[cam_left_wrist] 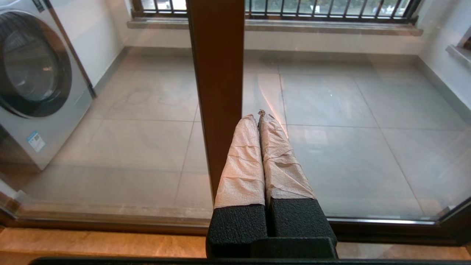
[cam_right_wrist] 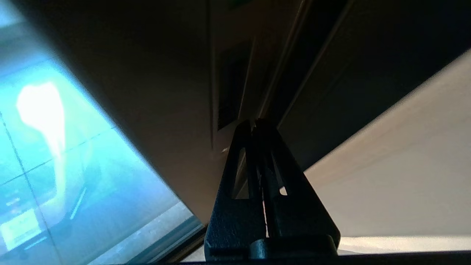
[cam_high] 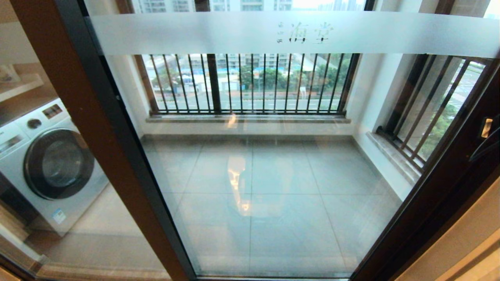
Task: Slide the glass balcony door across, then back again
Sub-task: Close the slid door
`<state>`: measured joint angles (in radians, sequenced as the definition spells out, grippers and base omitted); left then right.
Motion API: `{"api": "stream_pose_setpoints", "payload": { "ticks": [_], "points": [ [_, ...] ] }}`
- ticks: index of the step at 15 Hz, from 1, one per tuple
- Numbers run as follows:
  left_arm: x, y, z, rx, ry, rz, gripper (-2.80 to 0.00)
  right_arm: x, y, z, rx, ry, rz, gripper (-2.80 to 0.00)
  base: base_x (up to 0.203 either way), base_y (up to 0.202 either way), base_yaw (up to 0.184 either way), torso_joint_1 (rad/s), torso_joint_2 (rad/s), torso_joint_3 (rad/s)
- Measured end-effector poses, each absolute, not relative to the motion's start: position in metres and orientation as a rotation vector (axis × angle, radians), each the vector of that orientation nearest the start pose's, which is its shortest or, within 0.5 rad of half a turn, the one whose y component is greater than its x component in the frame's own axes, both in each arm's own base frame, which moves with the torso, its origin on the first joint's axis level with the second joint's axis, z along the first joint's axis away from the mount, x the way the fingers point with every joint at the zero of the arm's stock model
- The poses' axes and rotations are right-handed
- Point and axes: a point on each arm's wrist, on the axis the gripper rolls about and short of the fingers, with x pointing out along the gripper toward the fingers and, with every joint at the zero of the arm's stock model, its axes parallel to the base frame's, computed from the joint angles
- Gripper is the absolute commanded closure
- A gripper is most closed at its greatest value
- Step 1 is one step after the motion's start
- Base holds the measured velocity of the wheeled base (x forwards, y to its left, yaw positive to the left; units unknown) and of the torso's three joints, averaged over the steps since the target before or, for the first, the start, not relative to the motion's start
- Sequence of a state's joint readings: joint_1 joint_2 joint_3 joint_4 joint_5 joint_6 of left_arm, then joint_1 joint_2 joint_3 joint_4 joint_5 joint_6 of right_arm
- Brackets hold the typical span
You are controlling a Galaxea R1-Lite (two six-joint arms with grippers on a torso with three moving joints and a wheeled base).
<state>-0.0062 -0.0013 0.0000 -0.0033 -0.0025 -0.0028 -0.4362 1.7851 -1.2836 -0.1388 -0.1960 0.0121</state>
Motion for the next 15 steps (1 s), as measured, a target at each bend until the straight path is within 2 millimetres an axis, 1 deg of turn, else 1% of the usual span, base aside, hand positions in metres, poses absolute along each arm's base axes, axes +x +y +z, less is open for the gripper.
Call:
{"api": "stream_pose_setpoints", "payload": {
  "ticks": [7, 15],
  "points": [
    [-0.023, 0.000, 0.076, -0.003, -0.005, -0.009, 0.00, 0.332, -0.161, 0.224, 0.060, 0.396, -0.630, 0.00, 0.000, 0.000, 0.000, 0.000, 0.00, 0.000],
    [-0.023, 0.000, 0.076, -0.003, -0.005, -0.009, 0.00, 0.344, -0.167, 0.217, 0.064, 0.403, -0.639, 0.00, 0.000, 0.000, 0.000, 0.000, 0.00, 0.000]
  ]
}}
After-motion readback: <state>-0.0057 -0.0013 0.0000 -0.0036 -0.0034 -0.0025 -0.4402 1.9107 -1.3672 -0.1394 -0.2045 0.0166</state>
